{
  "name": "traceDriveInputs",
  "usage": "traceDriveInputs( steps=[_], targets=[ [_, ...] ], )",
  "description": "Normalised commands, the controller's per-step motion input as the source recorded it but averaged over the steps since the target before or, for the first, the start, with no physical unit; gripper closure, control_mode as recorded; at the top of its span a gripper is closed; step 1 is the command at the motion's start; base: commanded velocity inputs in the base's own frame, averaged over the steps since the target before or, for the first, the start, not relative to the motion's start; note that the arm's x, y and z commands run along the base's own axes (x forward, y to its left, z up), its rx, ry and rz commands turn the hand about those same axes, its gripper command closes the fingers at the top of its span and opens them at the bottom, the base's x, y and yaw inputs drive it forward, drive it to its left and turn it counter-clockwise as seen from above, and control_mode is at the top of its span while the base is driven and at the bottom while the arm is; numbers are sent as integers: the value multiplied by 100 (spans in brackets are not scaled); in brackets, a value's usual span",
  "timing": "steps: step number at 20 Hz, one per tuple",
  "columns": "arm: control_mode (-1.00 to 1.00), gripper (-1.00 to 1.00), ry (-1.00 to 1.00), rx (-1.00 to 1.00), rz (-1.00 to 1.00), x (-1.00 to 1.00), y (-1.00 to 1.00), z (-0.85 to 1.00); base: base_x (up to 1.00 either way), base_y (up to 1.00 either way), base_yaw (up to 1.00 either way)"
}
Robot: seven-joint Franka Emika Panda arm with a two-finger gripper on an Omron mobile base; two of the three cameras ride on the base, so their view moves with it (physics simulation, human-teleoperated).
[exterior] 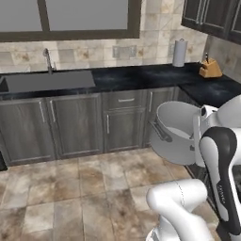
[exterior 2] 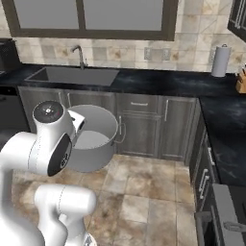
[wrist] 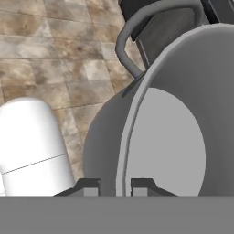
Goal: Move the pot and pan from the stove into the sink.
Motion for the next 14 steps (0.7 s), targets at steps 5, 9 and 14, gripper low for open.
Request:
traceDriveInputs(
  steps=[5, 9, 14],
  targets=[
    [100, 100, 0, 0, 0, 0, 0, 0, 0, 77, 0],
    [100, 100, 0, 0, 0, 0, 0, 0, 0, 76, 0],
    [100, 100, 0, 0, 0, 0, 0, 0, 0, 77, 0]
  ],
)
